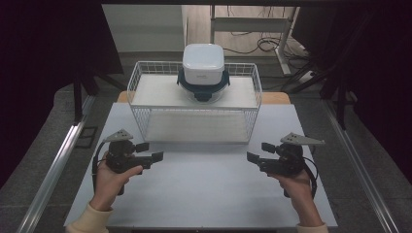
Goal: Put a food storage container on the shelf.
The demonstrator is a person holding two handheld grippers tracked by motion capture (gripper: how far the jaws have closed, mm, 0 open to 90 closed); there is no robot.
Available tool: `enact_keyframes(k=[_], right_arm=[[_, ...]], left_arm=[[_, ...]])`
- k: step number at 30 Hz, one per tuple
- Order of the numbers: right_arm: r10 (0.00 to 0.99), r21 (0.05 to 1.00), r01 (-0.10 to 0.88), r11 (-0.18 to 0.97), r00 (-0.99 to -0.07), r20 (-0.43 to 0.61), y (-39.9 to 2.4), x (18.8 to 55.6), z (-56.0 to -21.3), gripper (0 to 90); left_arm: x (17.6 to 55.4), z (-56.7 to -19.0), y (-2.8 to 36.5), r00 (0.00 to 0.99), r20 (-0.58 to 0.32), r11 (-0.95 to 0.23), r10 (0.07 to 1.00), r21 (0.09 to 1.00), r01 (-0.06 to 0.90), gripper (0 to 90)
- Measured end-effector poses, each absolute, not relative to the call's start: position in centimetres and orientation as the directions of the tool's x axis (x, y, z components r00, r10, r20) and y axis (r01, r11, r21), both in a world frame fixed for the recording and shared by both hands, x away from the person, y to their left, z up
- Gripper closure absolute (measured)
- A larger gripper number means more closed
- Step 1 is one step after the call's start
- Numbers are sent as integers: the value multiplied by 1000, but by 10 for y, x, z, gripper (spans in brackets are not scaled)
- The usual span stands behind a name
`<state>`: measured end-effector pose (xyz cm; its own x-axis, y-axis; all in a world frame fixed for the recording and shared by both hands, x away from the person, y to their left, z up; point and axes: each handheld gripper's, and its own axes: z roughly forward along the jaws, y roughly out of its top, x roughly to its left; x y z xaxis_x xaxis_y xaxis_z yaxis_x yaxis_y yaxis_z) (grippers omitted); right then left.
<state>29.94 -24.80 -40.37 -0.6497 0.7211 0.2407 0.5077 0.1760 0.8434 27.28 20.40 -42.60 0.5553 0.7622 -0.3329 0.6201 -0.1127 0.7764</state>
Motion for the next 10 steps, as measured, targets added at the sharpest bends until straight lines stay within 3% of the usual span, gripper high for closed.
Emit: enact_keyframes(k=[10], right_arm=[[727,855,483,188,-654,210,-250,290,-402,216]], left_arm=[[265,-428,208,551,-304,-122,777,786,606,237]])
